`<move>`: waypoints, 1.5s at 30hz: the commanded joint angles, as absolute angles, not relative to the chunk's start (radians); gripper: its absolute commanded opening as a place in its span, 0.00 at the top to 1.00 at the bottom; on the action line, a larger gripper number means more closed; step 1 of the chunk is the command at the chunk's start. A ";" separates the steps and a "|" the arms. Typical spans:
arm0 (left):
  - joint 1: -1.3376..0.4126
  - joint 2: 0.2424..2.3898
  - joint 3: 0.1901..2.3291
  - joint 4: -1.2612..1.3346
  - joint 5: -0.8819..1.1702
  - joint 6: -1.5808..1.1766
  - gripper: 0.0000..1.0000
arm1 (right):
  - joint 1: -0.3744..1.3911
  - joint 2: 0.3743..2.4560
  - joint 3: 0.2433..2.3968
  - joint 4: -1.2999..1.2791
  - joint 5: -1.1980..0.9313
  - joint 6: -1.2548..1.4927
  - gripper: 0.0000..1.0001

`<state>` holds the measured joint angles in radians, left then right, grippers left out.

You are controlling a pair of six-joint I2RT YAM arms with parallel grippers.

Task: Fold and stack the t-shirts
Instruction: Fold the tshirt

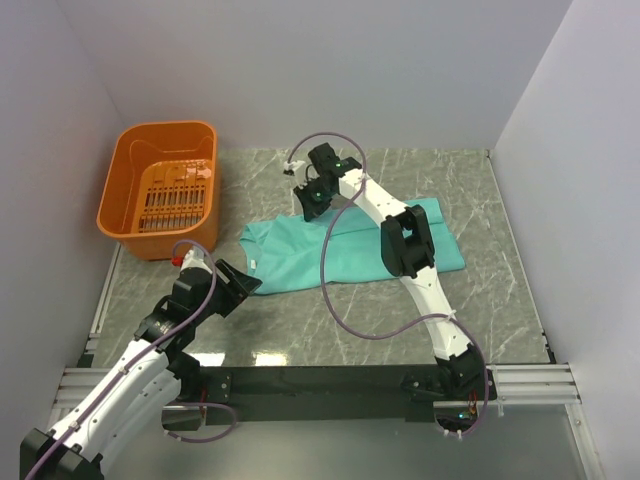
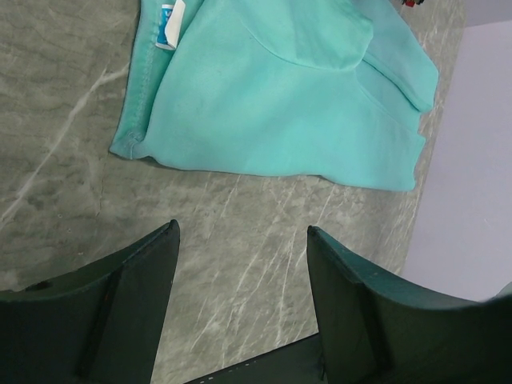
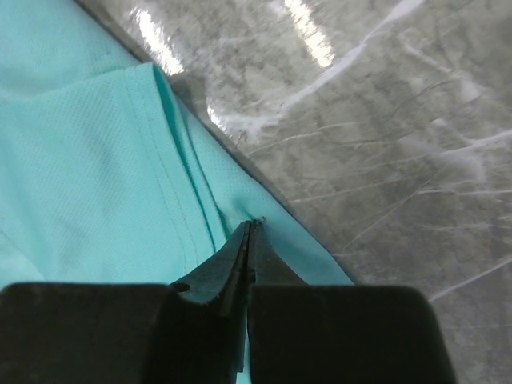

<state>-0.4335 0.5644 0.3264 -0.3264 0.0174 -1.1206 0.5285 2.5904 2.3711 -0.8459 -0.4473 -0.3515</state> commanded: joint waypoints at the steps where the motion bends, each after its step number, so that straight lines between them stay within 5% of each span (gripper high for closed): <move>1: -0.437 0.555 0.374 -0.327 0.003 -1.121 0.30 | 0.509 2.571 2.378 -0.753 -0.416 -0.267 1.00; 19: -0.437 0.595 0.370 -0.292 0.012 -1.126 0.30 | 0.333 2.566 2.410 -0.617 -0.137 0.055 1.00; 29: -0.437 0.617 0.380 -0.265 0.028 -1.129 0.30 | 0.183 2.560 2.447 -0.611 -0.205 0.241 1.00; 34: -0.437 0.644 0.376 -0.212 0.044 -1.126 0.30 | 0.144 2.475 2.358 -0.555 -0.414 0.206 1.00; 40: -0.437 0.906 0.443 -0.033 0.041 -1.129 0.32 | 0.101 2.301 2.258 -0.564 -0.547 0.072 0.96; 45: -0.437 1.297 0.638 0.112 0.040 -1.172 0.42 | 0.060 2.117 2.032 -0.658 -0.681 -0.182 0.91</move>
